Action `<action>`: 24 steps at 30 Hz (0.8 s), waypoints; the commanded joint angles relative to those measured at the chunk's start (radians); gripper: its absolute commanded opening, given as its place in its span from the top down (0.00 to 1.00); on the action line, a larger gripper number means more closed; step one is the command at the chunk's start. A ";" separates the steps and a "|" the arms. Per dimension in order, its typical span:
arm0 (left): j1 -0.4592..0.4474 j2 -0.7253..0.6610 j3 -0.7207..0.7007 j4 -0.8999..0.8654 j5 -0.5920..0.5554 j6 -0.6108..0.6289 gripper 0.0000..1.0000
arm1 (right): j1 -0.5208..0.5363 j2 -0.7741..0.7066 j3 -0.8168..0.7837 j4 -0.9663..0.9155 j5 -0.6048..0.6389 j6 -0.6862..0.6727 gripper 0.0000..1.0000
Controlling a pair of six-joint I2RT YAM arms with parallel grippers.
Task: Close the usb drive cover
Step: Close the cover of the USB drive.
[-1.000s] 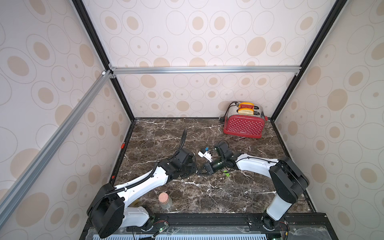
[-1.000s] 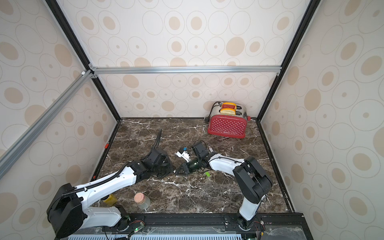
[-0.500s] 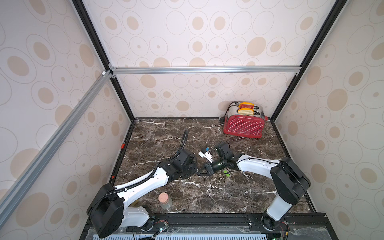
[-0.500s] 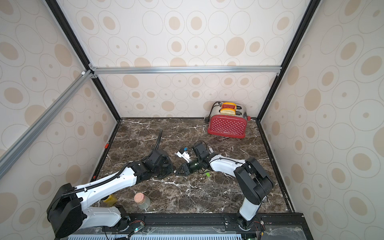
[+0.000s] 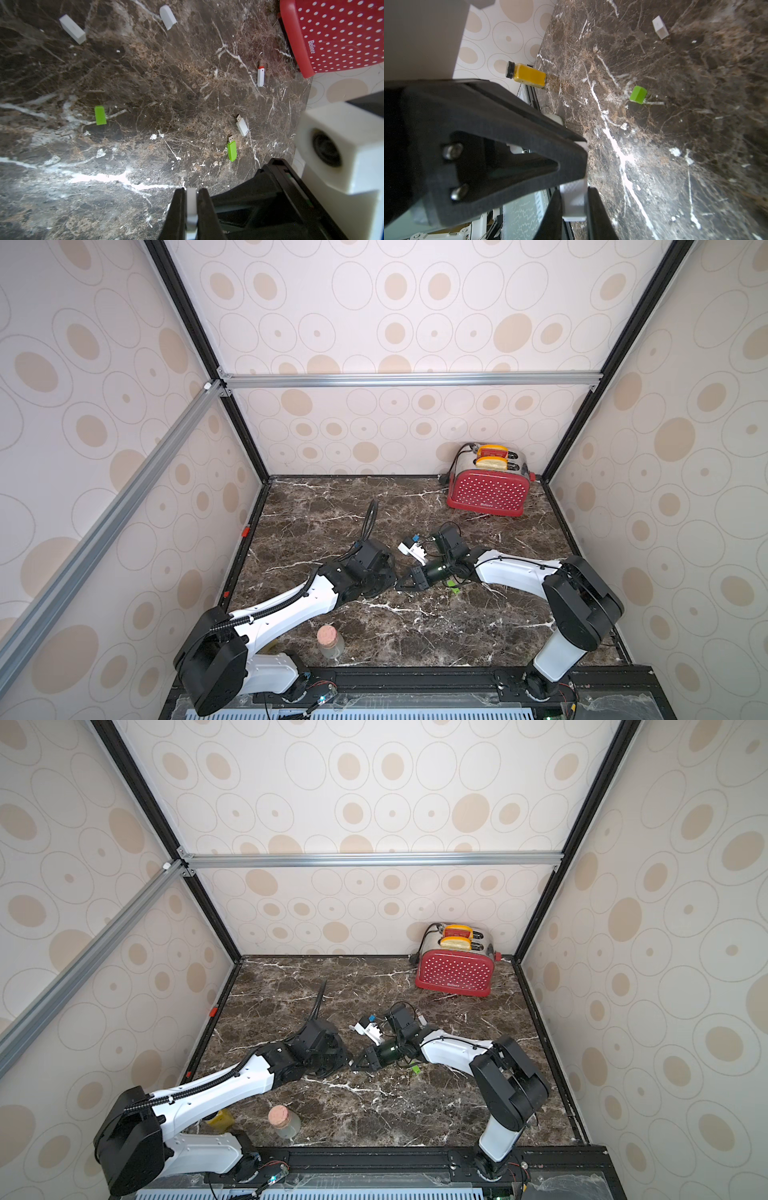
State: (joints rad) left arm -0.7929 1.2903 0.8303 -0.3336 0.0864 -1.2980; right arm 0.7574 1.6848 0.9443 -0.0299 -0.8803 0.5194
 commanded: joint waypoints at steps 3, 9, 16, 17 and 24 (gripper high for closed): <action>-0.051 -0.034 0.051 -0.072 0.123 -0.007 0.97 | -0.044 -0.006 -0.008 0.102 0.149 0.022 1.00; -0.051 -0.027 0.050 -0.069 0.128 -0.009 0.95 | -0.047 -0.016 -0.012 0.105 0.149 0.021 1.00; -0.052 -0.030 0.058 -0.070 0.126 -0.014 0.90 | -0.048 -0.019 -0.015 0.114 0.149 0.024 1.00; -0.051 -0.031 0.061 -0.070 0.126 -0.013 0.86 | -0.049 -0.019 -0.015 0.116 0.150 0.024 1.00; -0.051 -0.025 0.064 -0.069 0.131 -0.015 0.79 | -0.047 -0.022 -0.021 0.130 0.150 0.031 1.00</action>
State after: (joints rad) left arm -0.8127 1.2839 0.8566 -0.3637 0.1329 -1.3045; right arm 0.7273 1.6749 0.9226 0.0254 -0.8028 0.5365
